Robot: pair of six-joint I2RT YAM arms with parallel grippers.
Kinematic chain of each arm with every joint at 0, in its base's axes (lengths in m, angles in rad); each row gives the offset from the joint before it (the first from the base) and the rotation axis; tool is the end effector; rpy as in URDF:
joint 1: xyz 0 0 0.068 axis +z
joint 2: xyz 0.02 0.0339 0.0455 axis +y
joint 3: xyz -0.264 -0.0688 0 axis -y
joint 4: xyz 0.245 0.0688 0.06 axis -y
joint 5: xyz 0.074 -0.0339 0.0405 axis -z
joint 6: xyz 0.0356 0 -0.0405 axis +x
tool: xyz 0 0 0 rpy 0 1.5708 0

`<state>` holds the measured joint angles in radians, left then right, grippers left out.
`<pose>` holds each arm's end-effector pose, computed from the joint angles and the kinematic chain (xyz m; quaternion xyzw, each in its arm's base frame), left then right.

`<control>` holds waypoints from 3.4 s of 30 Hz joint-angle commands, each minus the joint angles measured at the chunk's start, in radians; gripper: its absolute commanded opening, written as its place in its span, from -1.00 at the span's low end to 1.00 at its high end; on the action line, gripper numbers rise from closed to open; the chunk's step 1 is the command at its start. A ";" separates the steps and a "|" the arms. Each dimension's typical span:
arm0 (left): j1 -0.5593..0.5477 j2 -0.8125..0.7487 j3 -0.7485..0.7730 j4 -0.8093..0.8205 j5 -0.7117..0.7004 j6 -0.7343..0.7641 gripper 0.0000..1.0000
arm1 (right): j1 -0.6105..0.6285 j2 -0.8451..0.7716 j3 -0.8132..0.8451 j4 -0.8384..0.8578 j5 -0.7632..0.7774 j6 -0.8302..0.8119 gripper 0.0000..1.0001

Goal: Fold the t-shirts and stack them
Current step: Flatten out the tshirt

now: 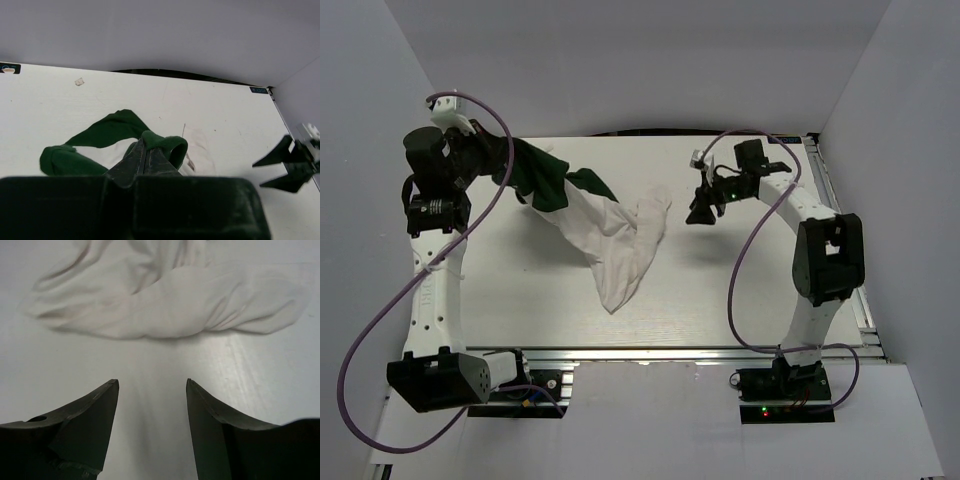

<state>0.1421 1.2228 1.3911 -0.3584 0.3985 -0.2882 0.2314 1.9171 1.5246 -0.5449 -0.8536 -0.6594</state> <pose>0.2656 0.0240 0.4417 -0.0382 0.7653 -0.1978 0.6114 0.3993 0.1217 0.2450 -0.4890 0.7251 0.3242 0.3606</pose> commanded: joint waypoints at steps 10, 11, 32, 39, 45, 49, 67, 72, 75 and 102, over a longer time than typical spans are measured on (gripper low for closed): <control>0.002 -0.058 0.014 -0.002 0.000 -0.002 -1.00 | 0.288 -0.283 -0.306 -0.179 -0.081 -0.784 0.32; 0.004 -0.062 0.011 -0.002 -0.001 -0.002 -1.00 | 0.319 -0.283 -0.310 -0.152 -0.061 -0.801 0.32; 0.002 -0.106 -0.053 -0.001 0.000 -0.011 -1.00 | 0.761 -0.009 -0.236 0.295 0.229 -0.352 0.07; 0.004 -0.114 -0.060 0.001 0.005 -0.016 -1.00 | 0.779 0.019 -0.248 0.301 0.269 -0.353 0.05; 0.004 -0.118 -0.061 -0.002 0.000 -0.014 -1.00 | 0.813 0.005 -0.290 0.299 0.260 -0.371 0.04; 0.004 -0.120 -0.060 -0.004 0.000 -0.014 -1.00 | 0.822 0.005 -0.294 0.298 0.260 -0.361 0.03; 0.002 -0.129 -0.067 -0.007 0.000 -0.017 -1.00 | 0.827 0.048 -0.317 0.301 0.310 -0.358 -0.10; 0.002 -0.129 -0.072 -0.007 0.002 -0.020 -1.00 | 0.827 0.066 -0.310 0.325 0.347 -0.332 -0.46; 0.004 -0.128 -0.072 -0.007 0.000 -0.019 -1.00 | 0.827 0.053 -0.331 0.356 0.363 -0.313 -0.78; 0.004 -0.003 0.150 0.082 0.042 -0.019 -1.00 | -0.136 -0.478 0.075 0.325 0.096 0.104 -1.00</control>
<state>0.1421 1.2198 1.4792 -0.3248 0.4278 -0.2993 0.2062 1.4216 1.5043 -0.3054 -0.7326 -0.6640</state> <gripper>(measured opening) 0.018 0.011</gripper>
